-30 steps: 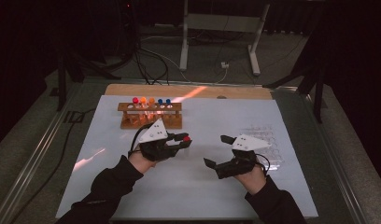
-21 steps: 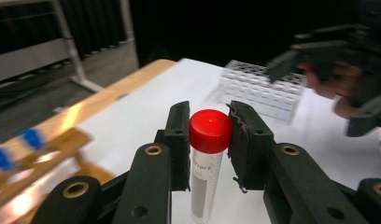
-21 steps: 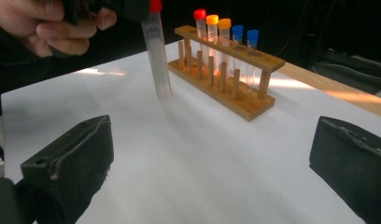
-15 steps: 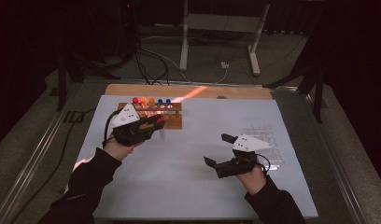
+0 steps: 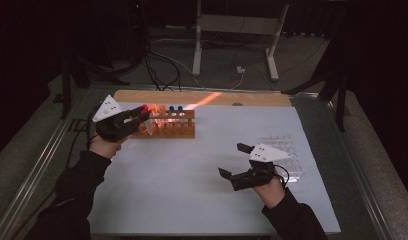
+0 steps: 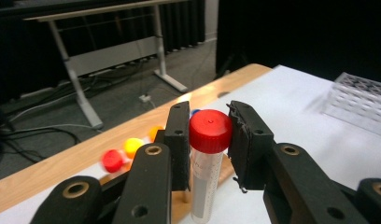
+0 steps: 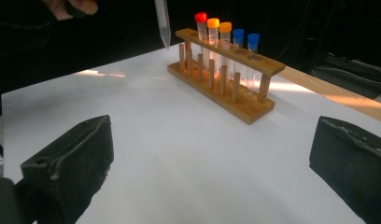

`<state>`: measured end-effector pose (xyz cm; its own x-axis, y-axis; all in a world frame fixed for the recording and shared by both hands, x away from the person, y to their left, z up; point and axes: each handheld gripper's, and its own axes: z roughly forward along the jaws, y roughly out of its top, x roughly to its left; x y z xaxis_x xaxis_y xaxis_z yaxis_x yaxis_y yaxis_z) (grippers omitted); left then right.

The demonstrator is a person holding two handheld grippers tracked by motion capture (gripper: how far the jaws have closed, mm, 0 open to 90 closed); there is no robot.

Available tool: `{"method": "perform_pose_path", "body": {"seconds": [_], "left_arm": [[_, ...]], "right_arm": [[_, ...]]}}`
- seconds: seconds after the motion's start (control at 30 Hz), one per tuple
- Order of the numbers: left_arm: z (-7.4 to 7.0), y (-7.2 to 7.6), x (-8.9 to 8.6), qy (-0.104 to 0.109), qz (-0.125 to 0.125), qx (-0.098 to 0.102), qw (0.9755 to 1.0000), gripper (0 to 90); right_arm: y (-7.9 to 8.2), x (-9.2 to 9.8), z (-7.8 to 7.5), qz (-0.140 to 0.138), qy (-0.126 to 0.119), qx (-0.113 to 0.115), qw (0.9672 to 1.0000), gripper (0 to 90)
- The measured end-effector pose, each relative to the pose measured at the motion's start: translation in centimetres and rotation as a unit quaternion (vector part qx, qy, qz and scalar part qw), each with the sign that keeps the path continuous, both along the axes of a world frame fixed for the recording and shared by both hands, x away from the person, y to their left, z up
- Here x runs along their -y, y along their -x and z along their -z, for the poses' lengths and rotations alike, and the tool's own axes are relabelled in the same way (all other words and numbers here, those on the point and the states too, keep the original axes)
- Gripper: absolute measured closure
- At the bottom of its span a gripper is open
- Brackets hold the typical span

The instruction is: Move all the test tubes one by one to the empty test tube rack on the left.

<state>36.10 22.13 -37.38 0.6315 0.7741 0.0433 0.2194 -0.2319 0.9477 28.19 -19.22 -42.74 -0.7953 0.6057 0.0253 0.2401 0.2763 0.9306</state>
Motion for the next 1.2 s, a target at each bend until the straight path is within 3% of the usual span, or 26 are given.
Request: {"method": "perform_pose_path", "body": {"seconds": [0.3, 0.6, 0.9, 1.07, 1.2], "left_arm": [[-0.4, -2.0, -1.6, -0.001, -0.044, 0.006, 0.999, 71.6], [0.6, -4.3, -2.2, 0.005, -0.087, 0.012, 0.9961, 71.6], [1.6, -6.3, -2.4, 0.009, -0.113, 0.009, 0.9935, 71.5], [2.4, -6.8, -2.6, 0.008, -0.12, 0.011, 0.9926, 71.5], [3.3, -7.0, -2.7, 0.012, -0.122, 0.0, 0.9924, 71.5]], "right_arm": [[0.0, 0.0, 0.0, -0.002, -0.003, -0.001, 1.0, 0.0], [0.0, 0.0, 0.1, -0.005, -0.001, -0.003, 1.0, 0.0], [-0.2, 0.0, 0.2, -0.009, -0.003, -0.009, 0.9999, 0.0], [-0.2, 0.1, 0.2, -0.009, -0.003, -0.009, 0.9999, 0.0], [-0.2, 0.1, 0.2, -0.009, -0.005, -0.012, 0.9999, 0.0]]}}
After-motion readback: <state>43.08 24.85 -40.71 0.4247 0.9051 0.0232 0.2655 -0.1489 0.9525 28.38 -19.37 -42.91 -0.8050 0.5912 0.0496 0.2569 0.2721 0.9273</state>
